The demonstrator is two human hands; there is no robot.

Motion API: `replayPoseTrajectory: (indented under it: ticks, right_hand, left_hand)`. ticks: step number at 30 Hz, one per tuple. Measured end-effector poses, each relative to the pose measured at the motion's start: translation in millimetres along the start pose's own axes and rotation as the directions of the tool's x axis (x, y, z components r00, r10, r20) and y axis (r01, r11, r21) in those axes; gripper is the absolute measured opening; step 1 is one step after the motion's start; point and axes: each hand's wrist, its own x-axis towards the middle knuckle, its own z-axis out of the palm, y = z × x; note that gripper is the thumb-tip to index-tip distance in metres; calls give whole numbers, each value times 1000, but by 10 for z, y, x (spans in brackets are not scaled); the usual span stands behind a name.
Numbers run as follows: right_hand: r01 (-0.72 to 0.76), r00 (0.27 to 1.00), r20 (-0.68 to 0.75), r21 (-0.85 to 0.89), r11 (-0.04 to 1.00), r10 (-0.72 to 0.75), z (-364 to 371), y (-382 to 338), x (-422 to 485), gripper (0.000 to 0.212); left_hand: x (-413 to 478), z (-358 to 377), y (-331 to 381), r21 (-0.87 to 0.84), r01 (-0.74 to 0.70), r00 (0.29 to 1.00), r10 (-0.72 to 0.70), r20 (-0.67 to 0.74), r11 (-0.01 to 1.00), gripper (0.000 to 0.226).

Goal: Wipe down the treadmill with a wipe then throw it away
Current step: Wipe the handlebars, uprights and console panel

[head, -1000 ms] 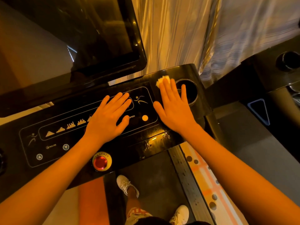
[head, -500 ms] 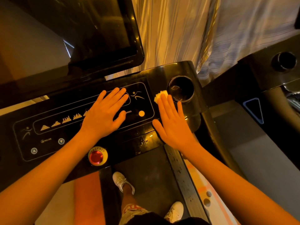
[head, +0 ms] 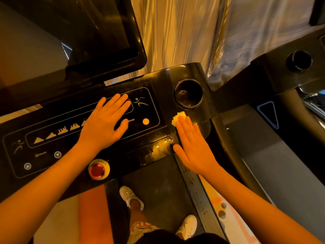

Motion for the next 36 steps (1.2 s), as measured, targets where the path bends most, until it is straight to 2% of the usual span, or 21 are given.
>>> replayPoseTrajectory:
  ticks: [2,5,7,9,11,12,14,16,18,21,24,26,29,31,34,36]
  right_hand:
    - [-30,1000,-9,-6,1000,30,3,78,-106,69]
    - [-214,972,-81,65,975,219,-49,124,-6,68]
    - [-260,956,-106,123,958,273,-39,7,47,71]
    - [-163,983,-68,104,981,171,19,-103,4,74]
    - [-23,999,-32,16,1000,23,43,-47,-60,76]
    - [5,999,-32,-26,1000,-6,23,38,-57,75]
    - [-69,995,-70,-16,997,68,-23,158,-12,72]
    - [-201,972,-99,99,975,211,-12,75,4,72]
    - [-244,962,-82,165,956,259,45,-126,8,76]
    - [-131,990,-31,87,988,134,89,-188,-49,76]
    - [-24,1000,-3,-66,998,24,-22,139,-34,73]
    - [-118,993,-26,-46,992,117,-76,243,-11,72]
    - [-241,968,-57,72,968,246,-16,8,-3,78]
    - [-171,985,-19,70,983,173,67,-165,-60,79]
    - [-29,1000,2,-28,999,30,6,6,-79,75]
    - [-114,993,-27,-17,993,114,-76,198,-38,70]
  left_hand:
    - [-14,0,4,2,5,1000,-5,1,1000,58]
    - [-4,-7,13,0,4,1000,-4,3,1000,58]
    - [10,-16,18,5,1,1000,-1,0,1000,58]
    - [10,-15,23,7,-4,1000,4,-2,1000,58]
    - [6,-13,28,7,-5,1000,5,-4,1000,58]
    - [4,-14,32,7,-7,1000,7,-5,1000,58]
    - [-6,-19,33,6,-4,1000,4,-9,1000,58]
    - [-14,-24,28,9,-3,1000,3,-12,1000,58]
    - [-6,-24,28,13,-2,1000,2,-9,1000,57]
    - [2,-21,34,9,4,1000,-4,-2,1000,57]
    - [-13,-17,41,12,1,1000,-1,-2,1000,57]
    - [-8,-24,47,7,3,1000,-3,-4,1000,57]
    - [7,-49,50,5,2,1000,-2,-9,1000,58]
    - [6,-52,46,6,-2,1000,2,-9,1000,57]
    - [3,-33,47,1,0,1000,0,-3,1000,57]
    - [1,-24,42,4,-2,1000,2,-3,1000,58]
